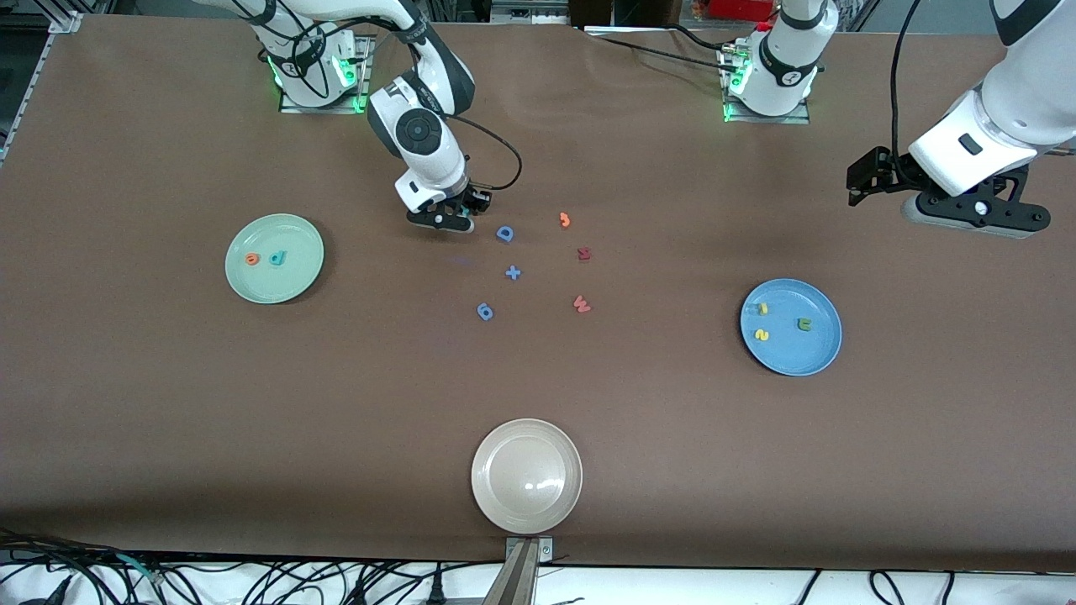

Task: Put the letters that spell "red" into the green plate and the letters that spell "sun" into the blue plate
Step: 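Lower the right gripper and close it on the cyan r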

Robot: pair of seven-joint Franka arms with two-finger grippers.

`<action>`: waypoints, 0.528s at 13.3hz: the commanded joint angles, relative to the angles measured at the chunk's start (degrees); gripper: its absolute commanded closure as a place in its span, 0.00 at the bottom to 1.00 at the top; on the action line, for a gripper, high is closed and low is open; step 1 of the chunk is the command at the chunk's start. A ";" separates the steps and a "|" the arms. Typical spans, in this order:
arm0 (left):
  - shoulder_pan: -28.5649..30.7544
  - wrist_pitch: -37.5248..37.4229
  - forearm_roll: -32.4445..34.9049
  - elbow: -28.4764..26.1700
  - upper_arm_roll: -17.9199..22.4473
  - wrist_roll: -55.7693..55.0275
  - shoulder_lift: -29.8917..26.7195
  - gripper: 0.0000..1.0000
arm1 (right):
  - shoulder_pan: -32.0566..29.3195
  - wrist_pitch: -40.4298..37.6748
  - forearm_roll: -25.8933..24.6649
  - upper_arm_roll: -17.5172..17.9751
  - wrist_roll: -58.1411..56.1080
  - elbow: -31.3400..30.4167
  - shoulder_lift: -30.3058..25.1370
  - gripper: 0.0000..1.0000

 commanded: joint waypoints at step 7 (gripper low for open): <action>-0.22 -1.74 -0.44 1.88 -0.01 0.95 1.70 0.00 | -0.03 -2.27 -0.05 -3.24 -0.39 -0.45 -4.07 1.00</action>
